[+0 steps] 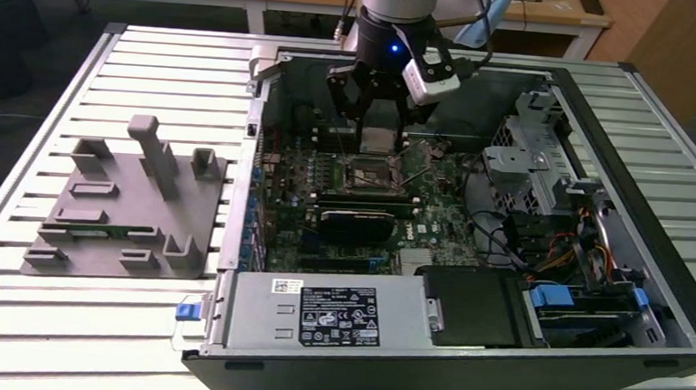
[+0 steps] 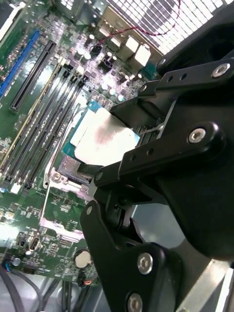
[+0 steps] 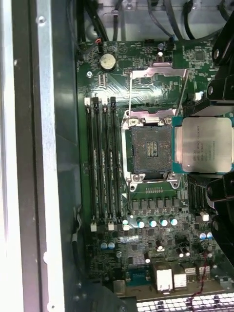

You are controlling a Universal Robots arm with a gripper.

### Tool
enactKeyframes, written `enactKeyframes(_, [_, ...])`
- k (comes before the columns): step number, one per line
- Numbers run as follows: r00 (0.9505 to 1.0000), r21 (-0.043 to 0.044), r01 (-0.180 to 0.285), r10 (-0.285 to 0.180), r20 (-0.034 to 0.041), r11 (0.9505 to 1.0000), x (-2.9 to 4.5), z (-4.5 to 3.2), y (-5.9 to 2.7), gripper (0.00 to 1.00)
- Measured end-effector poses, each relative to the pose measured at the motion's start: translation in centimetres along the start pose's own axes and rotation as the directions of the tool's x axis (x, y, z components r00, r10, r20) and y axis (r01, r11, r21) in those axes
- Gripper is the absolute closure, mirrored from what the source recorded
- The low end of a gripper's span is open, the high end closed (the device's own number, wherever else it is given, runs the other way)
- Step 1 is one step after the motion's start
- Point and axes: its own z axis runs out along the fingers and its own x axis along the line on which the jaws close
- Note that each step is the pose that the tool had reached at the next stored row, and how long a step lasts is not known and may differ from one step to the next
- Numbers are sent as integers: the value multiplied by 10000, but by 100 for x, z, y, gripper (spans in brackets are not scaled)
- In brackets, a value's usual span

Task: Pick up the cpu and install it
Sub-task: 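Place the cpu into insertion slot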

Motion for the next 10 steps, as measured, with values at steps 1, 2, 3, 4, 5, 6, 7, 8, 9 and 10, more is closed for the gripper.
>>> enactKeyframes(1, [9999, 5, -149, 149, -8, 9999, 0, 0, 0, 46])
enactKeyframes(2, [9995, 10, -305, 305, -16, 9995, 0, 0, 0, 46])
enactKeyframes(3, [9989, 17, -460, 460, -24, 9989, 0, 0, 0, 46])
enactKeyframes(4, [9980, 24, -633, 633, -33, 9980, 0, 0, 0, 46])
enactKeyframes(5, [9969, 29, -789, 790, -40, 9969, 0, 0, 0, 46])
enactKeyframes(6, [9955, 36, -946, 946, -48, 9955, 0, 0, 0, 46])
enactKeyframes(7, [9939, 41, -1099, 1099, -55, 9939, 0, 0, 0, 46])
enactKeyframes(8, [9921, 48, -1253, 1253, -63, 9921, 0, 0, 0, 46])
enactKeyframes(9, [9901, 54, -1405, 1405, -70, 9901, 0, 0, 0, 46])
enactKeyframes(10, [9876, 60, -1566, 1566, -78, 9876, 0, 1, 0, 46])
